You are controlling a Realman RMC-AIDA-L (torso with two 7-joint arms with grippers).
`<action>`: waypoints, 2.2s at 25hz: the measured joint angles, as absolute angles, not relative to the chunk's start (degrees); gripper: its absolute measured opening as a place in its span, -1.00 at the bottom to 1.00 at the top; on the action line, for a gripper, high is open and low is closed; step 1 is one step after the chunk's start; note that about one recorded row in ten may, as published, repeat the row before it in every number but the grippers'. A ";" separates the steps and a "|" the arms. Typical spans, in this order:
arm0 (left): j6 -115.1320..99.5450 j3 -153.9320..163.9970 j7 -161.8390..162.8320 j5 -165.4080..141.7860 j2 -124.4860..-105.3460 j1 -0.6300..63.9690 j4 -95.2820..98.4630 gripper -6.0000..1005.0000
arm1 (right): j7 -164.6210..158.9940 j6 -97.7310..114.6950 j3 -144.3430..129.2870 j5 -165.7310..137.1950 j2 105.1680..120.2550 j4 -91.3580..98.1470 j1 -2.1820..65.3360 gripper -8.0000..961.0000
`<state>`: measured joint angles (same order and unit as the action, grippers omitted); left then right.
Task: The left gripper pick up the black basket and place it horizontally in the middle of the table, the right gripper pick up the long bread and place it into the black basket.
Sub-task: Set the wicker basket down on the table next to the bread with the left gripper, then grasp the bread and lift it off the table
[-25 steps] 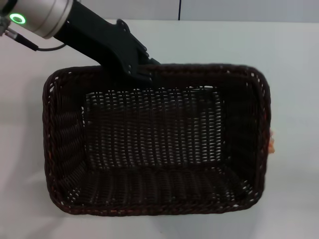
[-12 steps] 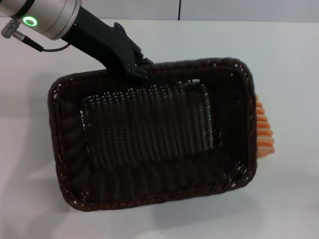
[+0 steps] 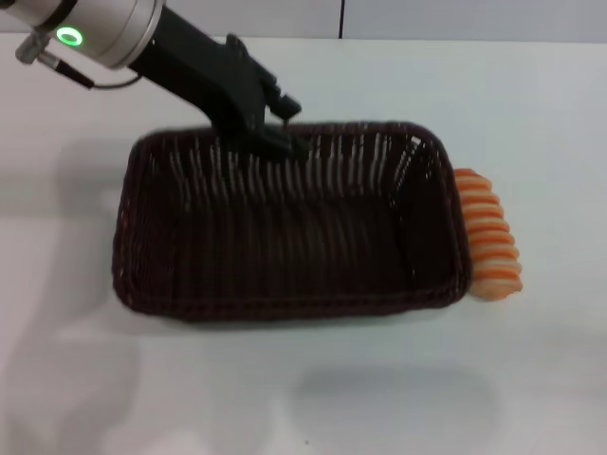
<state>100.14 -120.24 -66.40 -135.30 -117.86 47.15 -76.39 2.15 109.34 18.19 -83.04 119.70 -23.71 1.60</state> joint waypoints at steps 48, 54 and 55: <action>-82.49 -86.26 16.49 -153.39 -118.47 15.49 -14.01 0.58 | 2.02 87.71 -6.91 -83.59 119.46 -22.81 13.51 0.75; -82.81 -85.95 15.92 -153.43 -118.57 15.56 -13.40 0.58 | 1.93 79.00 -7.57 -84.16 119.59 -23.56 17.45 0.74; -82.85 -85.93 15.95 -153.45 -118.57 15.62 -13.35 0.58 | 1.93 78.17 -7.59 -84.29 119.59 -23.65 17.77 0.74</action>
